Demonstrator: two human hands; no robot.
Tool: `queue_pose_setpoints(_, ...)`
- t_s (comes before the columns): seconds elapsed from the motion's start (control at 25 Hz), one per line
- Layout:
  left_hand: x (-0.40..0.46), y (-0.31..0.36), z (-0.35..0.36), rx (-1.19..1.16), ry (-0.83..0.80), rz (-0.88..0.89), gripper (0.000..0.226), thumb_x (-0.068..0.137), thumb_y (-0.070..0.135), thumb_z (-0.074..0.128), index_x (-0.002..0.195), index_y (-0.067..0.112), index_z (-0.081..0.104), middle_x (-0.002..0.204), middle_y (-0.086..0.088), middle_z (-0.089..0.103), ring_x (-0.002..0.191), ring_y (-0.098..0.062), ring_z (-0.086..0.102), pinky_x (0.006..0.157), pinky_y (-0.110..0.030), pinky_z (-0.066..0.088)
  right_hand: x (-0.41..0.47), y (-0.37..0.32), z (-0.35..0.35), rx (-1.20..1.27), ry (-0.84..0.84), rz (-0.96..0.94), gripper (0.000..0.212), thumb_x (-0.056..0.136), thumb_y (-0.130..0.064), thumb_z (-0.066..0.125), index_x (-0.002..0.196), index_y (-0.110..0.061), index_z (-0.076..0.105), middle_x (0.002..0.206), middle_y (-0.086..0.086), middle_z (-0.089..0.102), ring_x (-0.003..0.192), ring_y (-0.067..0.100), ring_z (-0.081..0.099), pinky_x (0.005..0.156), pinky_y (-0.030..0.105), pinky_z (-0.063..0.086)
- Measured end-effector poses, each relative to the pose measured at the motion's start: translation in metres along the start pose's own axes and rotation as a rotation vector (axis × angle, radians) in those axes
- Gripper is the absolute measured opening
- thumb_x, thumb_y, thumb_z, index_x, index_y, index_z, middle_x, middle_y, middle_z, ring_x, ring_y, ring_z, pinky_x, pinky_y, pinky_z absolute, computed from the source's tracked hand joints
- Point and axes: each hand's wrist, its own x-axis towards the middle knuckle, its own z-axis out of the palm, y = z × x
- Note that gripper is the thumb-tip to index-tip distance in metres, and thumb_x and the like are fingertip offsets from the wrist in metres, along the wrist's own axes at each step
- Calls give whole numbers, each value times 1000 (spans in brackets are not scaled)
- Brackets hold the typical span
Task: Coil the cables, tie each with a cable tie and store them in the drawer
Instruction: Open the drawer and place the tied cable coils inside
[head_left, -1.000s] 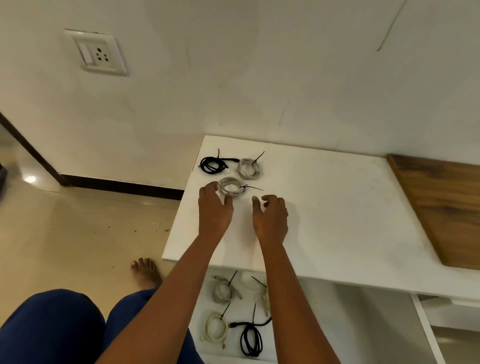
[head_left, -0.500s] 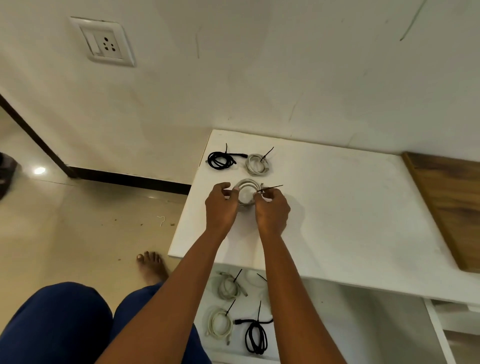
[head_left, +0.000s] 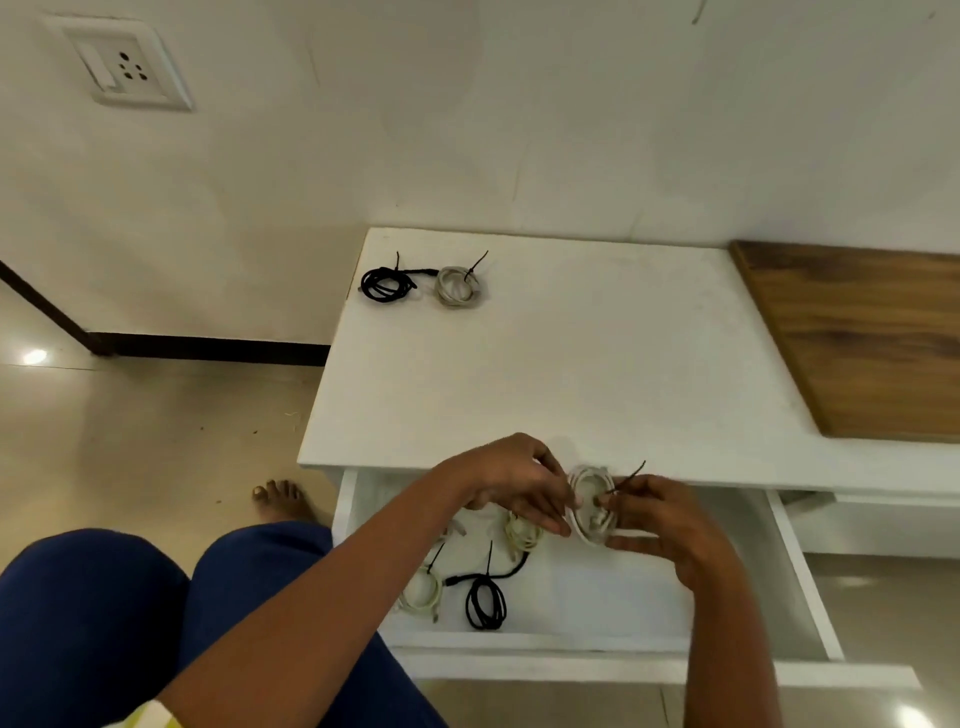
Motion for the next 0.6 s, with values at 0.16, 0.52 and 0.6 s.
queue_pose_setpoints(0.16, 29, -34, 39, 138, -37, -201, 22, 82, -1, 68, 98, -13, 60, 103, -32, 65, 67, -33, 71, 63, -28, 60, -1, 44, -21, -114, -49, 114, 24, 74, 5, 73, 97, 2, 64, 90, 19, 71, 81, 29, 70, 61, 35, 59)
queue_pose_setpoints(0.52, 102, -98, 37, 21, 234, -311, 11, 90, 5, 51, 80, 7, 55, 76, -7, 58, 64, -13, 56, 65, -22, 51, 71, 87, 9, -297, 25, 387, 21, 88, 8, 52, 107, 9, 60, 75, 17, 59, 64, 24, 57, 63, 34, 53)
queue_pose_setpoints(0.6, 111, -109, 40, 2, 225, -363, 8, 90, 4, 44, 89, 3, 53, 87, -11, 55, 72, -16, 53, 75, -26, 50, 83, 92, 14, -341, 5, 465, 23, 89, 7, 52, 111, 12, 59, 75, 16, 57, 62, 24, 55, 65, 34, 53)
